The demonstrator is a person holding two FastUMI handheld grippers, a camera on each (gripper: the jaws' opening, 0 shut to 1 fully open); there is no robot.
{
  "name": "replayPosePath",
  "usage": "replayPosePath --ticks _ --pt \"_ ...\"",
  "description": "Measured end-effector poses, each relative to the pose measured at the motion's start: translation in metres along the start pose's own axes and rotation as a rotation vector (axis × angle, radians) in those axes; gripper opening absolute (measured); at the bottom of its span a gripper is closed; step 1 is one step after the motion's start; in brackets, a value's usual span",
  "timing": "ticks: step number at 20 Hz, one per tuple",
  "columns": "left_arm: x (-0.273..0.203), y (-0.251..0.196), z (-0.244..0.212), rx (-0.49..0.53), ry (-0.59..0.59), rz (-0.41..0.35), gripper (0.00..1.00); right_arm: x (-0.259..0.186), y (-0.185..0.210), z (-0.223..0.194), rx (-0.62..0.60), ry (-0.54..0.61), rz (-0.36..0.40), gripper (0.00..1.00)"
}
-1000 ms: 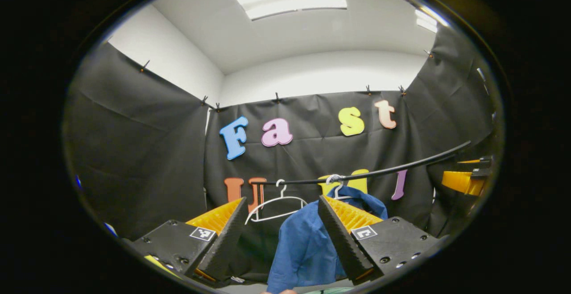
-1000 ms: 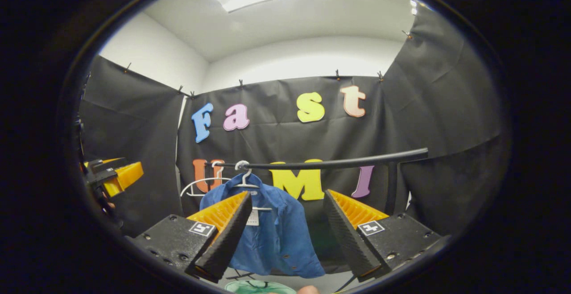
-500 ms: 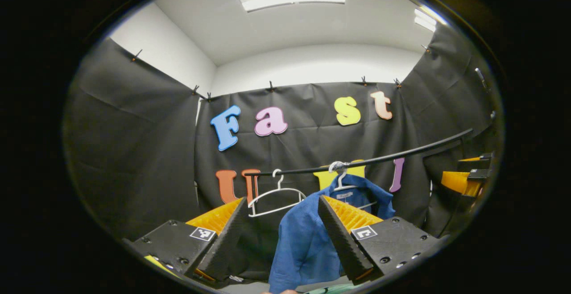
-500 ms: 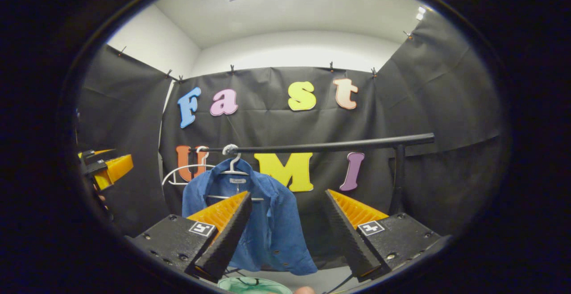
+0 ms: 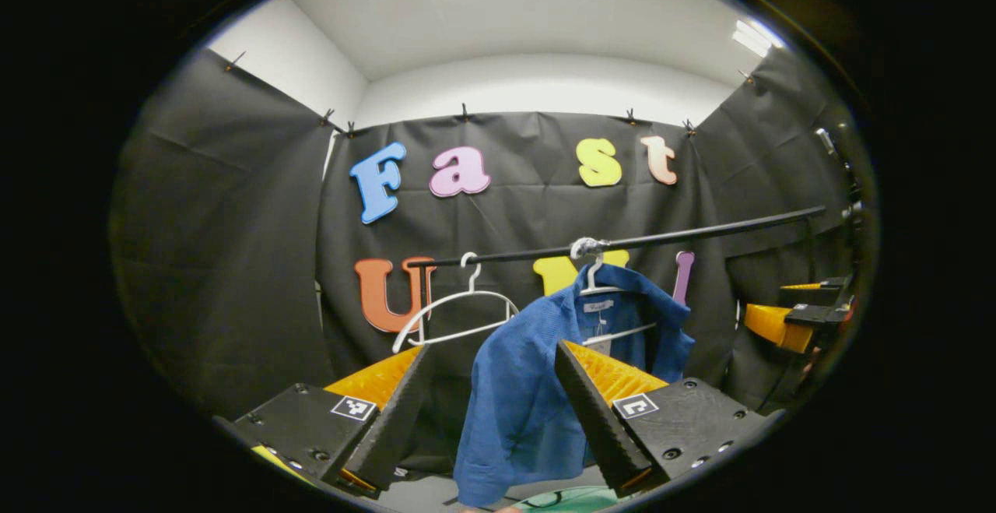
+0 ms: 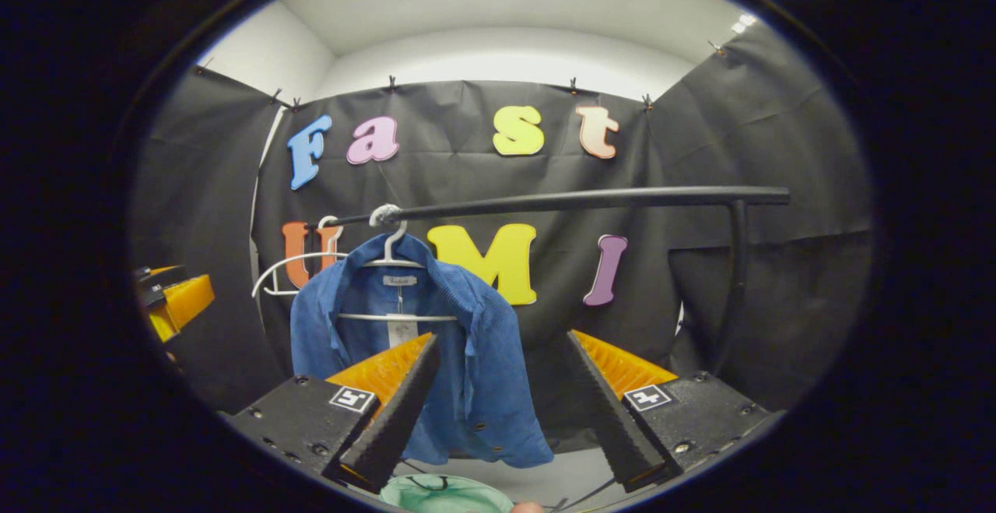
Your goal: Grasp the clothes on the hanger with both hands and then place them into the laundry hamper below.
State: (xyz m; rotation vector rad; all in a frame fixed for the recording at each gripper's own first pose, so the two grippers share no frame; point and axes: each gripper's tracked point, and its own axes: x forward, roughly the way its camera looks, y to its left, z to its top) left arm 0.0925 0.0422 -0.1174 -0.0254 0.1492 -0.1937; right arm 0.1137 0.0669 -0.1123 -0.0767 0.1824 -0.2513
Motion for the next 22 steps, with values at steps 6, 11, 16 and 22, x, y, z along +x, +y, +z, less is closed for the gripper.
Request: replayPosePath --ticks 6,11,16,22 --pt "0.021 -0.021 -0.042 -0.06 0.101 -0.102 0.99 0.032 0.027 -0.029 -0.029 0.07 -0.016 1.0" --pt "0.04 -0.045 -0.068 -0.054 0.139 -0.132 1.0 0.063 0.033 -0.06 -0.014 0.15 0.02 1.0" --pt "0.069 -0.065 -0.094 -0.055 0.166 -0.075 0.96 0.102 0.027 -0.087 0.025 0.217 0.092 1.0" --pt "0.11 -0.072 -0.13 -0.063 0.214 0.005 0.96 0.154 0.025 -0.12 0.072 0.3 0.149 0.96"
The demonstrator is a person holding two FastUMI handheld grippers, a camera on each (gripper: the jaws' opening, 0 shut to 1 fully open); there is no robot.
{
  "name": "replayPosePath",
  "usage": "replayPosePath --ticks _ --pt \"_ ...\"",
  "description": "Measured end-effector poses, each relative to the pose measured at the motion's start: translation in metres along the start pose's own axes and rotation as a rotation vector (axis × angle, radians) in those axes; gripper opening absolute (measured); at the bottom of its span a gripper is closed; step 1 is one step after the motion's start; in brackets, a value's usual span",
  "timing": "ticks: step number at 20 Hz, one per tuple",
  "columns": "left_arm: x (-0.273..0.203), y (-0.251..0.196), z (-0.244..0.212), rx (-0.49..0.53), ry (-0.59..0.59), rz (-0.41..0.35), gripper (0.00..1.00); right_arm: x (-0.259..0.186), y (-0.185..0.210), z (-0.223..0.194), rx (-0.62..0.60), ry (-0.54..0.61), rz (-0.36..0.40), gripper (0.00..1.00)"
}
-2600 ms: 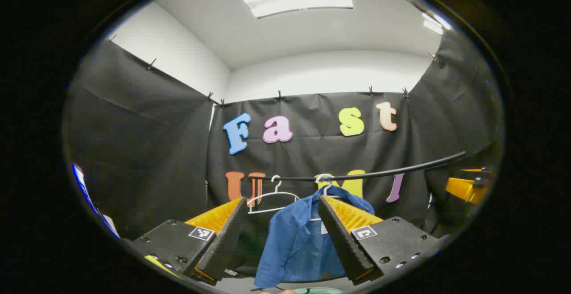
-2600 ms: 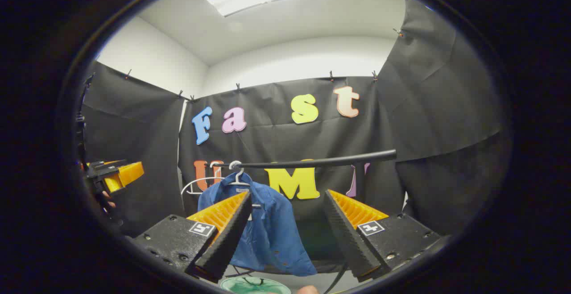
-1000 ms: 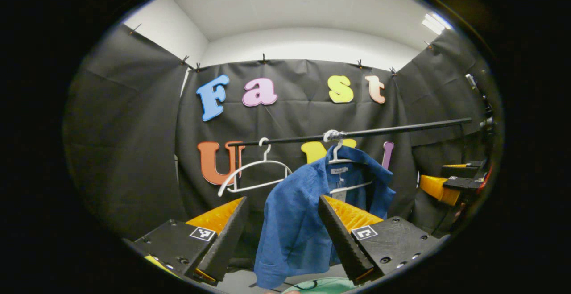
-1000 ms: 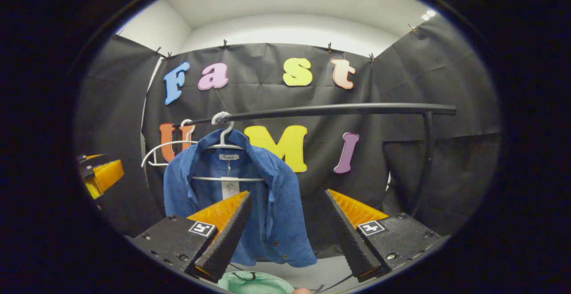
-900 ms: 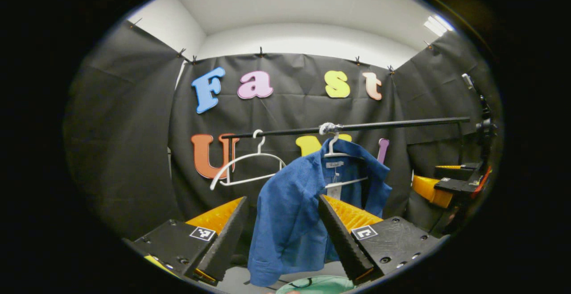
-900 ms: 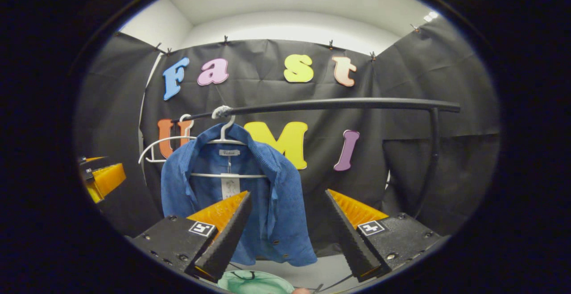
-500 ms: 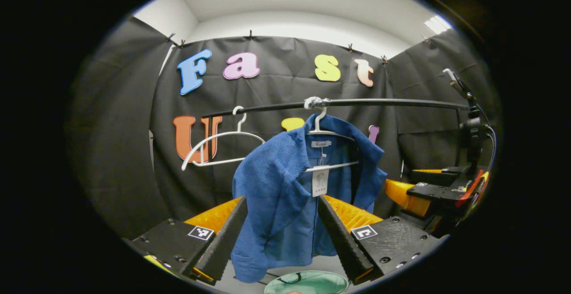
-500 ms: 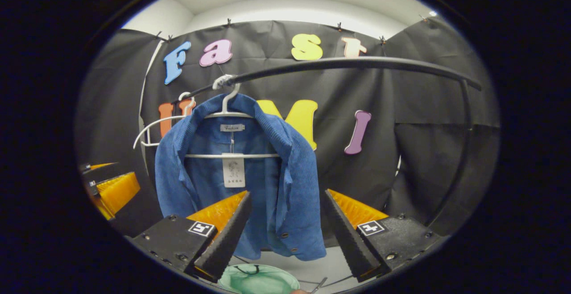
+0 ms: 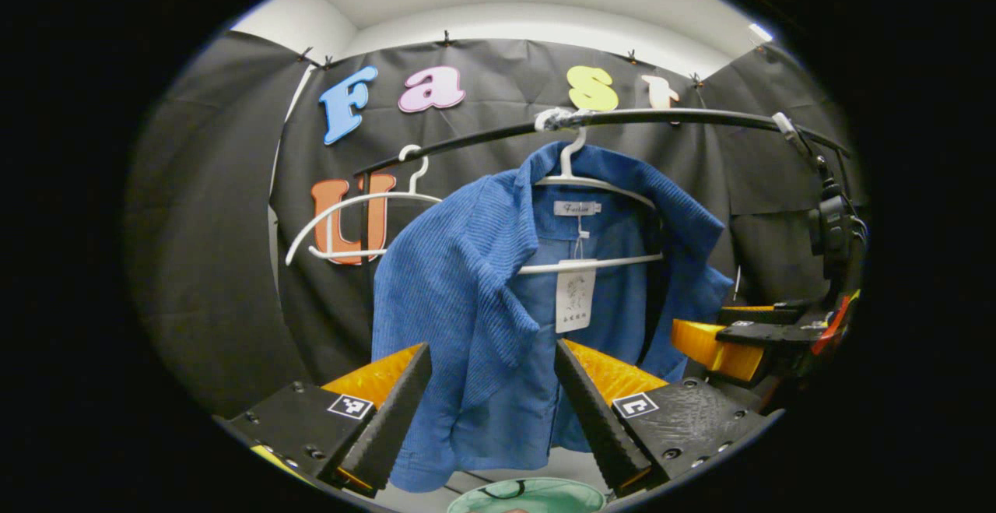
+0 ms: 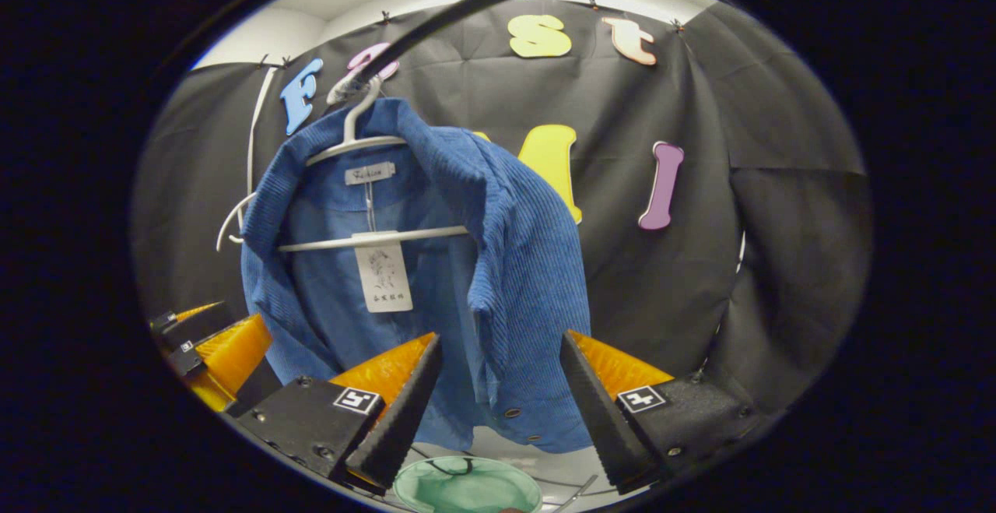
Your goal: Grasp the clothes on the hanger with both hands and then place them into the laundry hamper below.
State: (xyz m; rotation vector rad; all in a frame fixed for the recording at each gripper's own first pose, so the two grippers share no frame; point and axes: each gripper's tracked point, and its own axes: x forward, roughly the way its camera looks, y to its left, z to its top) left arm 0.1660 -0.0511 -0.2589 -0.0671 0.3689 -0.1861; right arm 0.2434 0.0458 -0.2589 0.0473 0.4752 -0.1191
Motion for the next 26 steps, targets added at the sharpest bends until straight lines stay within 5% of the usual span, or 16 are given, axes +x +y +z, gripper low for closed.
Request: replayPosePath --ticks 9,11,12,13,17,21,26 --pt "0.056 0.02 -0.036 0.004 0.055 0.151 1.0 0.047 -0.016 -0.026 0.054 0.092 0.044 0.69" --pt "0.061 0.026 -0.039 -0.012 0.068 0.17 0.96 0.057 -0.018 -0.024 0.055 0.1 0.047 0.69" --pt "0.064 0.028 -0.039 -0.016 0.065 0.175 0.86 0.06 -0.02 -0.022 0.055 0.099 0.051 0.62" --pt "0.064 0.03 -0.037 -0.017 0.063 0.175 0.76 0.06 -0.023 -0.021 0.055 0.095 0.05 0.67" --pt "0.06 0.041 -0.039 -0.023 0.071 0.208 0.35 0.058 -0.032 -0.018 0.066 0.093 0.045 0.42" --pt "0.064 0.031 -0.042 -0.087 0.105 0.141 0.02 0.054 -0.038 -0.013 0.102 0.09 0.058 0.18" --pt "0.058 0.041 -0.032 -0.16 0.13 0.121 0.06 0.05 -0.049 0.005 0.21 0.079 0.103 0.1"
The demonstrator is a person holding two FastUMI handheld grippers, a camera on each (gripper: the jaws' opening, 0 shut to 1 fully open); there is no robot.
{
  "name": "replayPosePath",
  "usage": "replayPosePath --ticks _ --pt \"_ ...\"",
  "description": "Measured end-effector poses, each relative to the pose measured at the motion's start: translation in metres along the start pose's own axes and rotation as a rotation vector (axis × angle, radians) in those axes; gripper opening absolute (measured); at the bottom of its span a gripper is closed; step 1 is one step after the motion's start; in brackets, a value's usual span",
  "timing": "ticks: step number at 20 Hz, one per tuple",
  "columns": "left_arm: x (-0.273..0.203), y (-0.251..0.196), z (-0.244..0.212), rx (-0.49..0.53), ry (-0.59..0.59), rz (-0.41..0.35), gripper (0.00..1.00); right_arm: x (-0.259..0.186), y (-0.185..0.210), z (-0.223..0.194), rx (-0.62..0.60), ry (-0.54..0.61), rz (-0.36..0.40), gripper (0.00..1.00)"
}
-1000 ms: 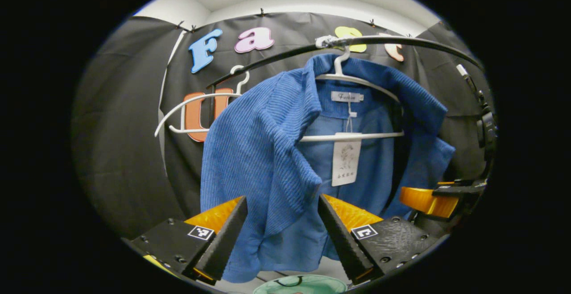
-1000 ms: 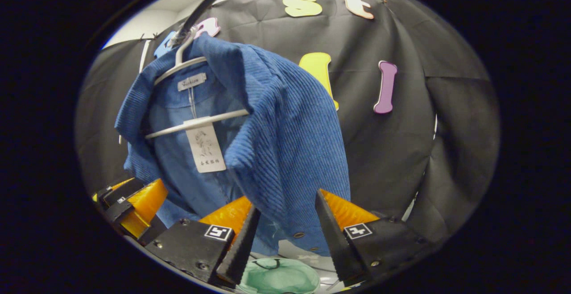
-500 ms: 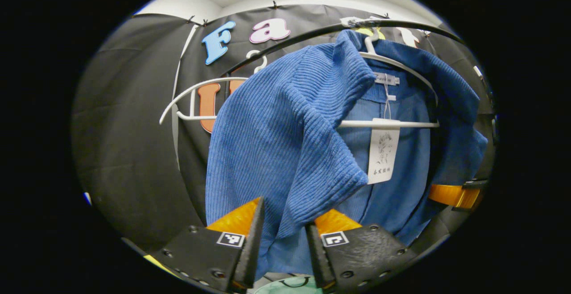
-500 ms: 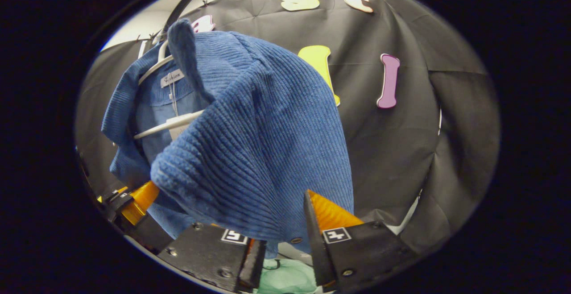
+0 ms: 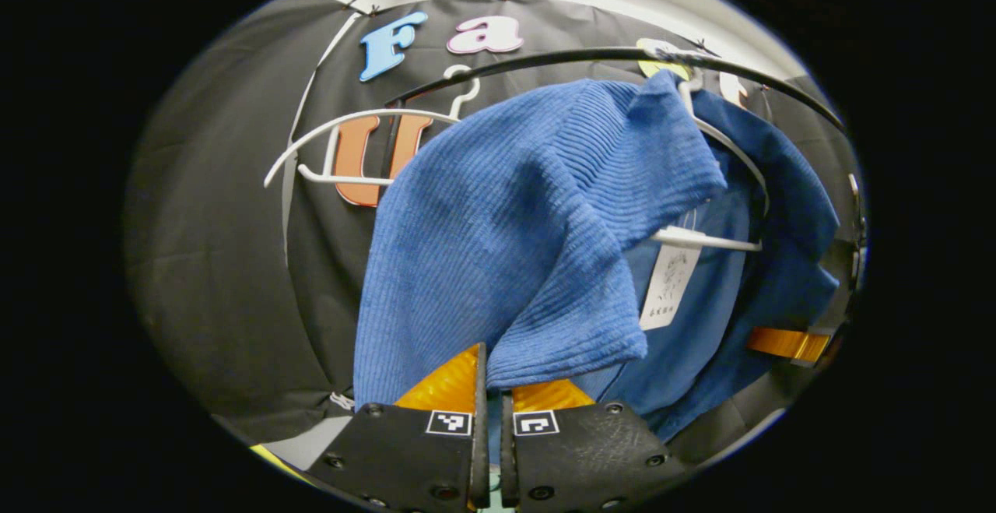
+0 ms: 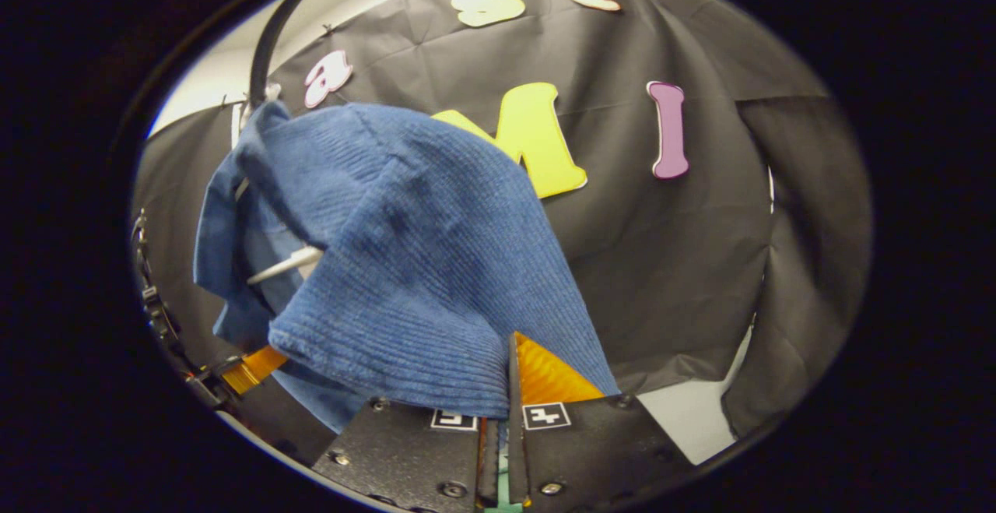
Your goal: Grasp the clothes on the hanger with both hands and then place them into the laundry hamper below.
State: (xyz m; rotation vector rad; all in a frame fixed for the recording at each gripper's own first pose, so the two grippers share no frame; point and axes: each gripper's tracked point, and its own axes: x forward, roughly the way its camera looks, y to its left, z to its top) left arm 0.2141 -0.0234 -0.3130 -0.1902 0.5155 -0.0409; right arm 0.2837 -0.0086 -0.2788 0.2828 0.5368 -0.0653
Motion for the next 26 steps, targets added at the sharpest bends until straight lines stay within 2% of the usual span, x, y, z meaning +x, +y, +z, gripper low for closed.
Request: replayPosePath --ticks 7,8,9,10,11,12,13,14,22,23,24,26 --pt "-0.013 0.012 0.047 -0.053 -0.067 -0.009 0.05 -0.01 -0.022 0.036 0.135 -0.061 0.0 0.1" --pt "-0.016 0.014 0.053 -0.062 -0.077 -0.01 0.12 -0.009 -0.024 0.044 0.154 -0.075 0.004 0.1" --pt "-0.018 0.017 0.059 -0.063 -0.087 -0.002 0.12 -0.009 -0.025 0.047 0.175 -0.081 0.007 0.1" --pt "-0.019 0.021 0.063 -0.062 -0.088 -0.001 0.04 -0.007 -0.026 0.05 0.193 -0.08 0.01 0.1" --pt "-0.021 0.022 0.066 -0.059 -0.089 -0.001 0.12 -0.007 -0.026 0.053 0.217 -0.081 0.019 0.09" --pt "-0.022 0.023 0.071 -0.056 -0.093 0.002 0.12 -0.008 -0.025 0.057 0.244 -0.083 0.036 0.08" --pt "-0.023 0.028 0.076 -0.05 -0.099 0.01 0.03 -0.008 -0.027 0.061 0.268 -0.089 0.044 0.07" --pt "-0.025 0.031 0.081 -0.049 -0.103 0.015 0.12 -0.008 -0.028 0.066 0.285 -0.097 0.05 0.07" --pt "-0.026 0.053 0.128 -0.083 -0.136 0.006 0.12 -0.004 -0.037 0.105 0.37 -0.175 0.112 0.07" --pt "-0.027 0.056 0.134 -0.078 -0.145 0.011 0.11 -0.001 -0.037 0.109 0.388 -0.18 0.123 0.07" --pt "-0.026 0.059 0.141 -0.073 -0.155 0.01 0.03 0.002 -0.038 0.115 0.41 -0.186 0.132 0.07" --pt "-0.022 0.059 0.147 -0.079 -0.156 -0.004 0.03 0.008 -0.04 0.12 0.457 -0.186 0.152 0.07"
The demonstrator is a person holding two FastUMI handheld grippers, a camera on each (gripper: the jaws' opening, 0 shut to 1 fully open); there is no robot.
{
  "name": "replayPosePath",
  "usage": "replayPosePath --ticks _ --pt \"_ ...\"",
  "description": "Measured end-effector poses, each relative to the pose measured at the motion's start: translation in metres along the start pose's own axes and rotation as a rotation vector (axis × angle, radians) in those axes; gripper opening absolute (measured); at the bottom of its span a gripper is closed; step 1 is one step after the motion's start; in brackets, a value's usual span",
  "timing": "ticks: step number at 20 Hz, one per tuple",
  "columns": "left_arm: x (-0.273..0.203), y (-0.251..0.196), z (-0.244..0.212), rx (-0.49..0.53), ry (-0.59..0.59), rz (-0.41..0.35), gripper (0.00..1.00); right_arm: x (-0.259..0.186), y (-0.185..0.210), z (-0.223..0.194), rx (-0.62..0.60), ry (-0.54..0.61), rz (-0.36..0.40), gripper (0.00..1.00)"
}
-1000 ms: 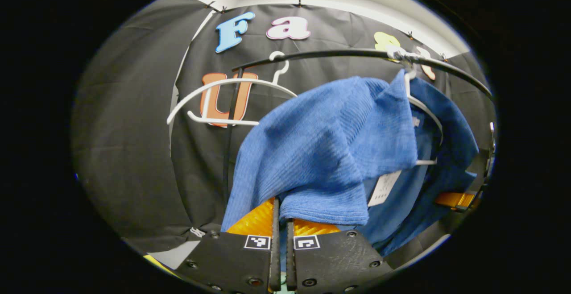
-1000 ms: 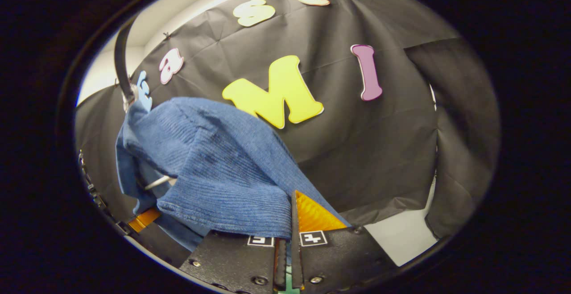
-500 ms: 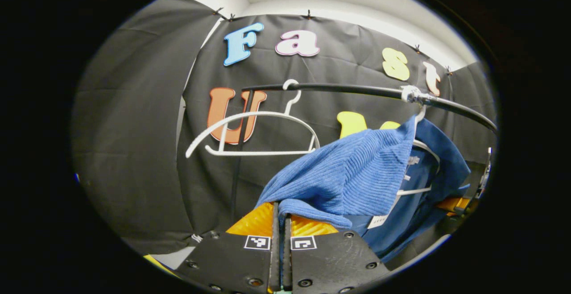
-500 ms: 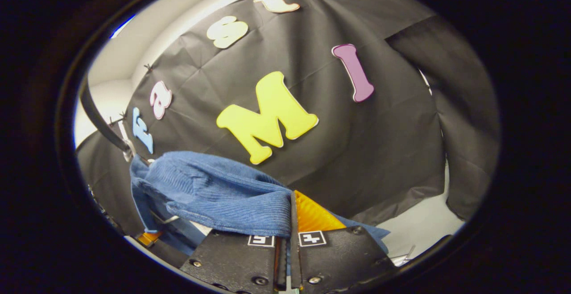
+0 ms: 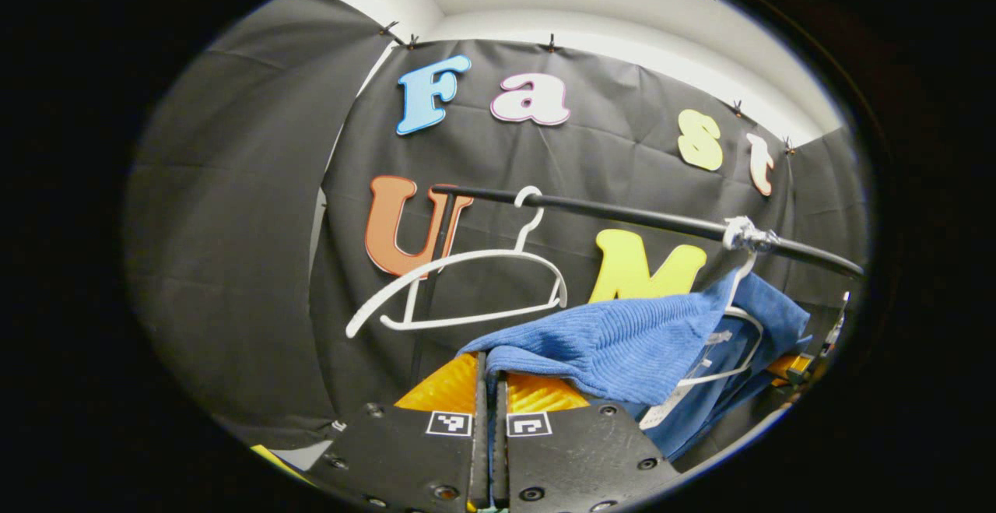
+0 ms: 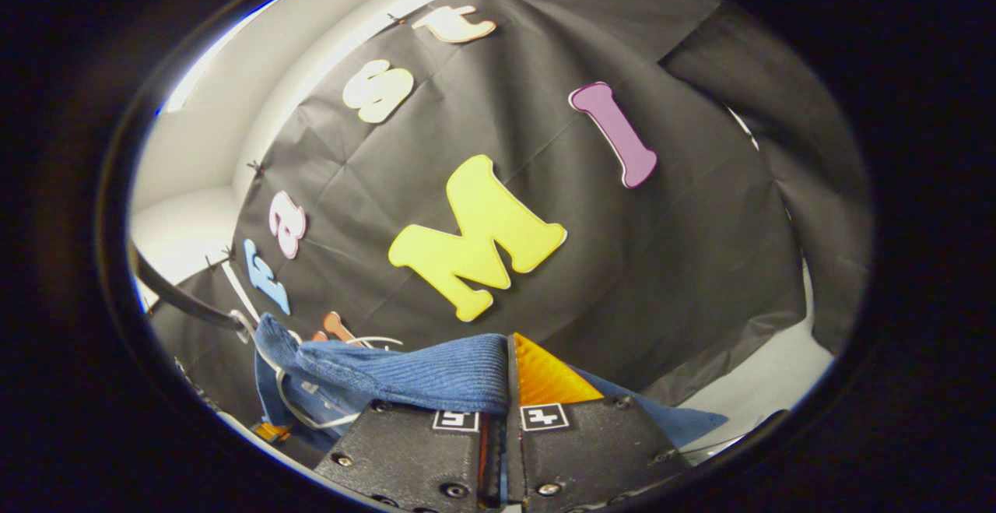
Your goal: Grasp the clothes on the hanger with both hands and then place them into the laundry hamper below.
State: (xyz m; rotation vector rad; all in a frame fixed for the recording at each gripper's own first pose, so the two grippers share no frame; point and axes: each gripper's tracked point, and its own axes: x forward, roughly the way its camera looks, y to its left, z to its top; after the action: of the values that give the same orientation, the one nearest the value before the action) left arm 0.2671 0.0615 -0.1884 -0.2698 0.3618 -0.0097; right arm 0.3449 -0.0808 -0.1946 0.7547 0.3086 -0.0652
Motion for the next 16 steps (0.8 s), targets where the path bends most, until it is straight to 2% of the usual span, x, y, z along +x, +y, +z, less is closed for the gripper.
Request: replayPosePath --ticks 3,7,8,11,13,14,15,16 --pt "0.006 0.009 0.006 0.018 0.011 -0.001 0.03 0.008 0.001 0.004 0.043 0.003 0.028 0.07" --pt "0.021 0.027 0.025 -0.007 0.006 0.008 0.03 0.019 -0.002 0.023 0.059 -0.026 0.027 0.07" --pt "0.028 0.023 0.015 -0.03 0.043 -0.009 0.02 0.022 -0.001 0.025 0.069 -0.029 0.03 0.07" --pt "0.044 0.021 -0.019 0.008 0.099 -0.007 0.02 0.034 0.0 0.015 0.052 0.005 0.022 0.08" --pt "0.047 0.013 -0.041 -0.025 0.131 -0.033 0.02 0.039 -0.002 0.005 0.052 0.032 0.028 0.04" --pt "0.048 0.011 -0.05 -0.017 0.138 -0.036 0.08 0.042 -0.007 -0.001 0.046 0.051 0.02 0.06" --pt "0.048 0.013 -0.056 -0.008 0.143 -0.041 0.03 0.042 -0.01 -0.006 0.05 0.056 0.018 0.05" --pt "0.045 0.011 -0.064 -0.005 0.158 -0.05 0.02 0.043 -0.011 -0.011 0.054 0.071 0.021 0.05"
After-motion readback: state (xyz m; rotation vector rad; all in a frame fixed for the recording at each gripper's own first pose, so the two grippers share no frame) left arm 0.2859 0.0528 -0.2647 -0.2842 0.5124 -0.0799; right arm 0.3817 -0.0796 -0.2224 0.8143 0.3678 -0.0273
